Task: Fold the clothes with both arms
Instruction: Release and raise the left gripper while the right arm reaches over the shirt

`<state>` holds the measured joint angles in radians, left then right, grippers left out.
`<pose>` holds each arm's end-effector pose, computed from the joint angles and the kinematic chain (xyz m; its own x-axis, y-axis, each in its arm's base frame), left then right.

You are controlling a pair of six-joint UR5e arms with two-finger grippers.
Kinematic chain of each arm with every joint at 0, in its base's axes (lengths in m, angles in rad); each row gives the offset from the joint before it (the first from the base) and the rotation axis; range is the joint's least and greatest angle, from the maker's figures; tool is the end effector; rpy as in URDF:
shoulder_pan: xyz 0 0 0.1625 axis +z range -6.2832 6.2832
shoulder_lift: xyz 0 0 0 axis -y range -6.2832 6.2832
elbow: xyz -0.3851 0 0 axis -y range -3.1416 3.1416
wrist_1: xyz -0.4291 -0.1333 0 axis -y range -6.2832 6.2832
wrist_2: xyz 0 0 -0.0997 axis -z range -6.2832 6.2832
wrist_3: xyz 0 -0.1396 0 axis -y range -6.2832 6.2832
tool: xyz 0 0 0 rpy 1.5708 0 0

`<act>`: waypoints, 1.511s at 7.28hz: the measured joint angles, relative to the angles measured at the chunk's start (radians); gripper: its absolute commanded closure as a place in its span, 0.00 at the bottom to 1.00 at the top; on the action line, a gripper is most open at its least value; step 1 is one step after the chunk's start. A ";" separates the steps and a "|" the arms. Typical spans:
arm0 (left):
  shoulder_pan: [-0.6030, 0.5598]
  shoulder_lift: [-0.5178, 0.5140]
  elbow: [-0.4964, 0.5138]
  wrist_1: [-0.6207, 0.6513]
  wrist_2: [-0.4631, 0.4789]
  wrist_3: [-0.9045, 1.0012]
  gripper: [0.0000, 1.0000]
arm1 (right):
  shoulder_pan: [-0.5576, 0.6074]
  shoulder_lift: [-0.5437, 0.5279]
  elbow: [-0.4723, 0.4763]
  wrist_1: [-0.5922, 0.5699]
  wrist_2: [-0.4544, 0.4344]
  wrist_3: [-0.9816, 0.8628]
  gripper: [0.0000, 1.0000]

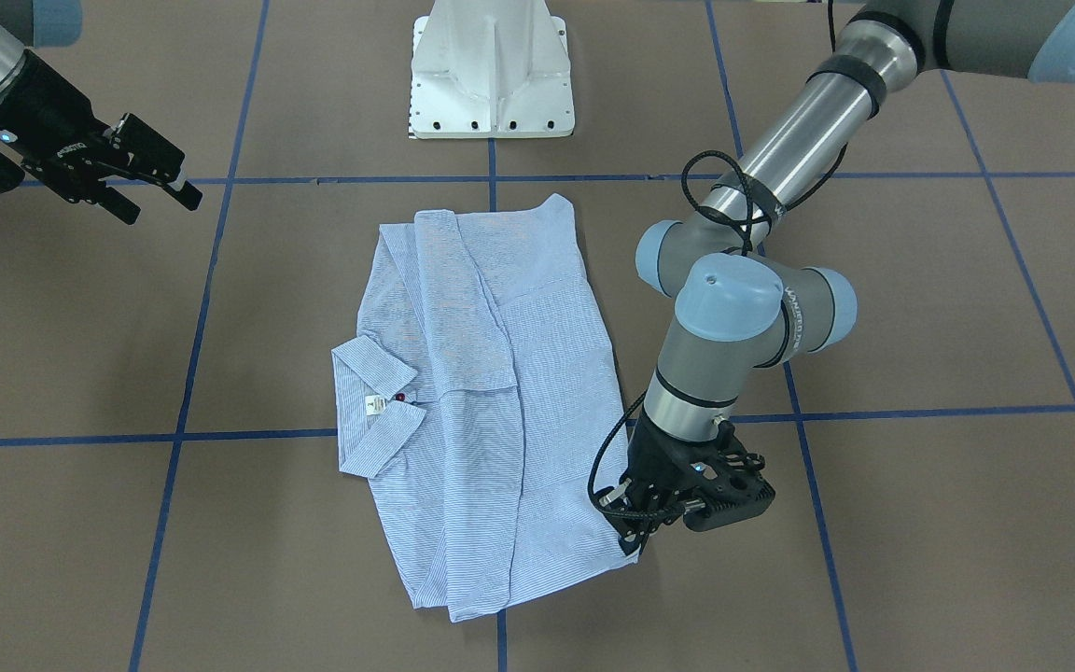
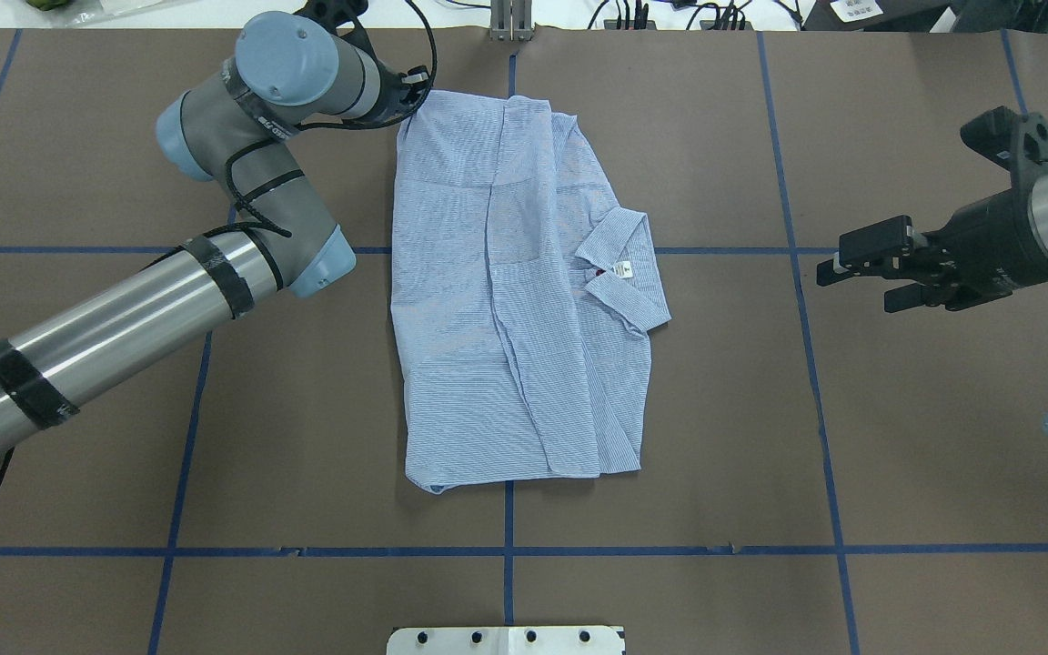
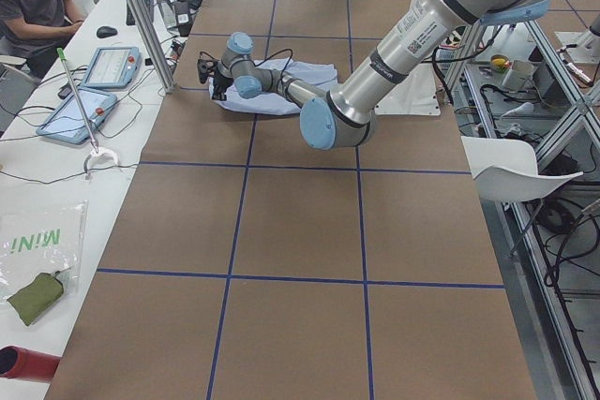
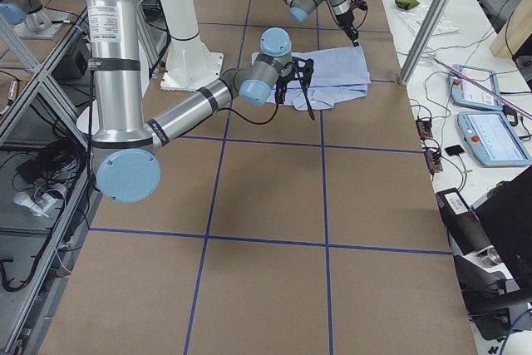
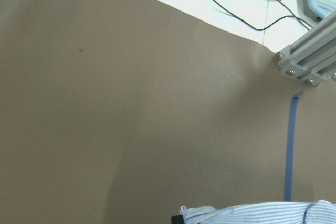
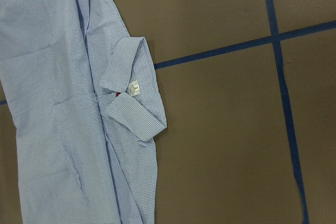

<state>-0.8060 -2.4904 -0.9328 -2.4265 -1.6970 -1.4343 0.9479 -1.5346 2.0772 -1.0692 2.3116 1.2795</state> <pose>0.5300 -0.7194 0.2444 0.3748 -0.1956 -0.9063 0.5912 0.8034 0.0711 -0.2720 -0.4456 0.2914 0.3552 0.1313 0.9255 -0.1638 0.9835 -0.0766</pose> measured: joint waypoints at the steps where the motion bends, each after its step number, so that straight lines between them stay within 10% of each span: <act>1: 0.000 -0.017 0.048 -0.066 0.014 0.000 1.00 | 0.000 -0.001 -0.001 0.000 -0.001 0.000 0.00; 2: -0.001 -0.024 0.071 -0.095 0.019 0.000 1.00 | 0.000 -0.001 -0.001 0.000 -0.002 0.000 0.00; 3: -0.001 -0.027 0.079 -0.106 0.021 0.000 0.76 | 0.000 -0.001 -0.004 0.000 -0.002 0.000 0.00; 4: -0.001 -0.028 0.080 -0.109 0.021 0.000 0.01 | -0.001 0.001 -0.009 0.000 -0.003 0.000 0.00; 9: -0.048 0.026 -0.004 -0.076 -0.061 0.105 0.00 | -0.023 0.022 -0.019 -0.024 -0.052 -0.002 0.00; 11: -0.087 0.151 -0.158 -0.036 -0.164 0.160 0.00 | -0.092 0.158 -0.033 -0.212 -0.150 -0.008 0.00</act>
<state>-0.8927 -2.3394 -1.0908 -2.4621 -1.8606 -1.2745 0.8563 -1.3769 2.0442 -1.2814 2.1614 1.2719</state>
